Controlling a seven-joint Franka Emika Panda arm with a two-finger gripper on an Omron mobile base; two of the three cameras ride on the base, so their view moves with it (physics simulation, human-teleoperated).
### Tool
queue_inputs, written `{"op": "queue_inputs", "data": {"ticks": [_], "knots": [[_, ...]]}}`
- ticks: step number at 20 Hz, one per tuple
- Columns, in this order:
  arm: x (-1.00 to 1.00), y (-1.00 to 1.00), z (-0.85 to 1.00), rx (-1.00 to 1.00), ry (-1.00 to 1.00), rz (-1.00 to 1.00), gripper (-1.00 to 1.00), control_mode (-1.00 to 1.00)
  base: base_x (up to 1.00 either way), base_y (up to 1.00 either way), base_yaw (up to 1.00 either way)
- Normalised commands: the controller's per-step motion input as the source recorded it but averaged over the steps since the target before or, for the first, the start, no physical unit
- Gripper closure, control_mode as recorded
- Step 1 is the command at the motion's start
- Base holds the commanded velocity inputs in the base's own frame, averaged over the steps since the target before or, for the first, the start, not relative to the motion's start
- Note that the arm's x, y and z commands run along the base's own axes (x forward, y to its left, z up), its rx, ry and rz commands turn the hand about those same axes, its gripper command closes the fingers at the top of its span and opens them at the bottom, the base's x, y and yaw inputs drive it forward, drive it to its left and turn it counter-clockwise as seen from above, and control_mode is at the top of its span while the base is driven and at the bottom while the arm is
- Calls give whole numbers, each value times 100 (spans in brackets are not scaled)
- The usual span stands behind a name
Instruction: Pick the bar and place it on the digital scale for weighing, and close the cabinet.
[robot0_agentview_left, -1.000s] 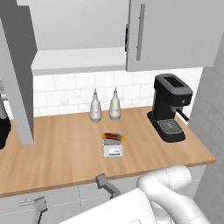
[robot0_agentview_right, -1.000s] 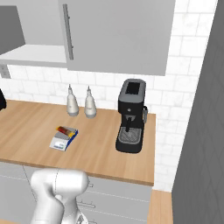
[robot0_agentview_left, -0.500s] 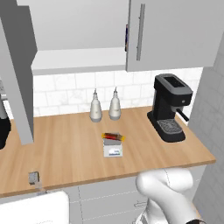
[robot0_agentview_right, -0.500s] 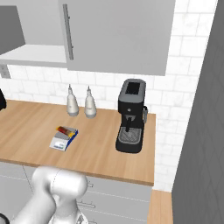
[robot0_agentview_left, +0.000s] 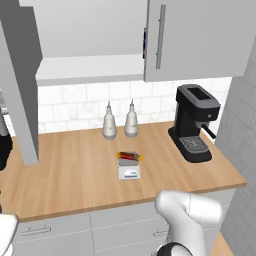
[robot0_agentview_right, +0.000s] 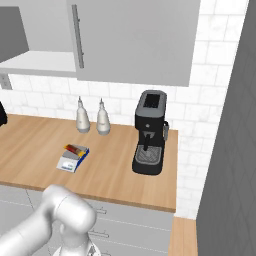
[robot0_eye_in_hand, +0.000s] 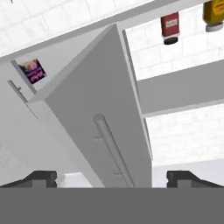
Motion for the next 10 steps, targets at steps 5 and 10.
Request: {"op": "queue_inputs", "data": {"ticks": [5, 10], "knots": [[100, 7, -38, 0, -6, -18, -100, -100, 0, 0, 0], [86, -22, -25, 3, -29, -8, -100, -100, 0, 0, 0]]}}
